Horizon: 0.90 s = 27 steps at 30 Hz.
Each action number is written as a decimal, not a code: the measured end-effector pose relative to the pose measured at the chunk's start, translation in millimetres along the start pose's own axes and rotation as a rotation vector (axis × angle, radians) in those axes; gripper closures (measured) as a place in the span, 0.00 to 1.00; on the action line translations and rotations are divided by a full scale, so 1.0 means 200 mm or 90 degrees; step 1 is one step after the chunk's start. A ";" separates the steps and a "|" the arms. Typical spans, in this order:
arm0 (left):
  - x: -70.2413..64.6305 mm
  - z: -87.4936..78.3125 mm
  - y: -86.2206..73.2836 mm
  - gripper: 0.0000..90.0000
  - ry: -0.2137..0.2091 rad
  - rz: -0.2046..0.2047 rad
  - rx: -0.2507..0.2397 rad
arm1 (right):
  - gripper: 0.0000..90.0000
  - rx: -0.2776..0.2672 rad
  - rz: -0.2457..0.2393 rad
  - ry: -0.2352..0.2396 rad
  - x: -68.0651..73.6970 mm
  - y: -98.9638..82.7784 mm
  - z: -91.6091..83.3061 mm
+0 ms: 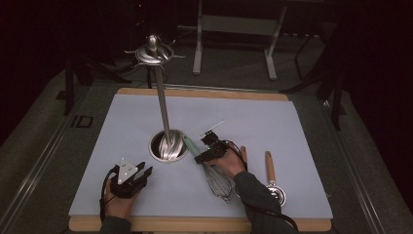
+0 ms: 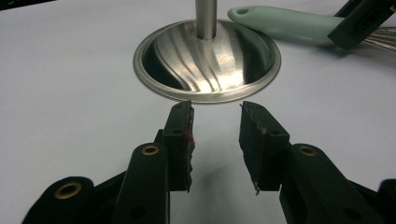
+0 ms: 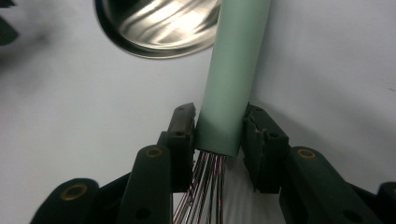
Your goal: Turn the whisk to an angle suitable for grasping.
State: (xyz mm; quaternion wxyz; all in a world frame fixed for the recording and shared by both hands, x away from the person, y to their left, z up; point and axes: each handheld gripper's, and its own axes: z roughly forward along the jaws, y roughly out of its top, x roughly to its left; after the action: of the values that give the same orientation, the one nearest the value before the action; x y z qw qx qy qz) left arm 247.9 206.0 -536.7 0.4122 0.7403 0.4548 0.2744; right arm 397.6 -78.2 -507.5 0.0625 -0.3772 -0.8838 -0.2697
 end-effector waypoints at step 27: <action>0.17 0.00 -0.01 0.72 0.038 -0.040 0.009 | 0.76 -0.009 0.019 0.046 0.05 0.11 -0.06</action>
State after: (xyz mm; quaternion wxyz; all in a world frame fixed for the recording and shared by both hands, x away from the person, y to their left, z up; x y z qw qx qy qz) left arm 261.8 237.1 -537.3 0.4016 0.7198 0.4919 0.2804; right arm 404.6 -65.6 -484.8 0.0959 -0.3811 -0.8732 -0.2884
